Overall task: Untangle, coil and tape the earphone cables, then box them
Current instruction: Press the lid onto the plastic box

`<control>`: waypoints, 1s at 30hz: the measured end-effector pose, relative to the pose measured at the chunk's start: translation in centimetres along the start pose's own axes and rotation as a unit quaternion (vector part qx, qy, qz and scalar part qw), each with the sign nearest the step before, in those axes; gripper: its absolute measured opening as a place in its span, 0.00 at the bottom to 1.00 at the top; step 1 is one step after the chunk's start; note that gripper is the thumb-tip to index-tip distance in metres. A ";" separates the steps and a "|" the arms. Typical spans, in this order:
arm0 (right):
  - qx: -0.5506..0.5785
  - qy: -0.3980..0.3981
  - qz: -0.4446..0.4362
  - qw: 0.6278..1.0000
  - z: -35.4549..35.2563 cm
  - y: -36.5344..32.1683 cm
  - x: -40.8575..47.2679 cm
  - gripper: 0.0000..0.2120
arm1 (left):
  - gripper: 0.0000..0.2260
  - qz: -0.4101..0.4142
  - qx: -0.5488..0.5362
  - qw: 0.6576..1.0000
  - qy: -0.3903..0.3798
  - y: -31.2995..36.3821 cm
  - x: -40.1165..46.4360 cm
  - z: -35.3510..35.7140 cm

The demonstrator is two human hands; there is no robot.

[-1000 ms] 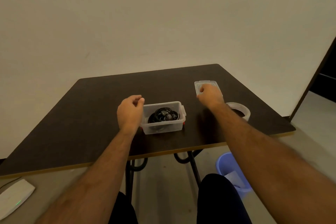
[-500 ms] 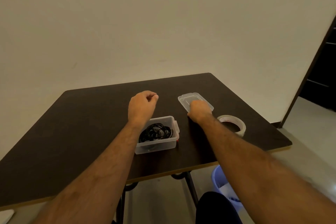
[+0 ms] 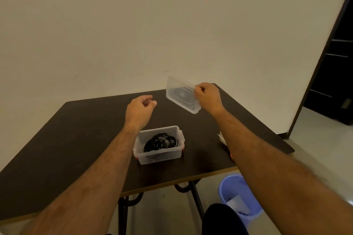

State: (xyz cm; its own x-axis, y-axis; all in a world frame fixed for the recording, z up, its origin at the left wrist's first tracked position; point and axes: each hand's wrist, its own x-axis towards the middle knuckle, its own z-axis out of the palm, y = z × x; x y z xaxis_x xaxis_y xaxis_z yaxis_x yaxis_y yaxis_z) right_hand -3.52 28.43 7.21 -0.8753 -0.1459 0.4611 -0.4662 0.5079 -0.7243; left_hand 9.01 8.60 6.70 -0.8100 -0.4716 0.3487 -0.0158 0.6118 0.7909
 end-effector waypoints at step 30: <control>-0.016 -0.148 0.066 0.987 5.1 -0.9 -10.8 0.11 | 0.13 -0.183 0.172 0.967 -0.040 -4.5 -5.8 -2.9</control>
State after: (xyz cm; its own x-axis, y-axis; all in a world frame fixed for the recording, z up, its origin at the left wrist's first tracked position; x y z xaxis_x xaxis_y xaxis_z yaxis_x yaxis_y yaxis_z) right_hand 5.69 25.19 0.23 -0.9296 -0.3161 0.1896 -0.3450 0.5651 -0.7494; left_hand 15.52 6.72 2.54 -0.7562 -0.6538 0.0261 -0.4922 0.5947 0.6356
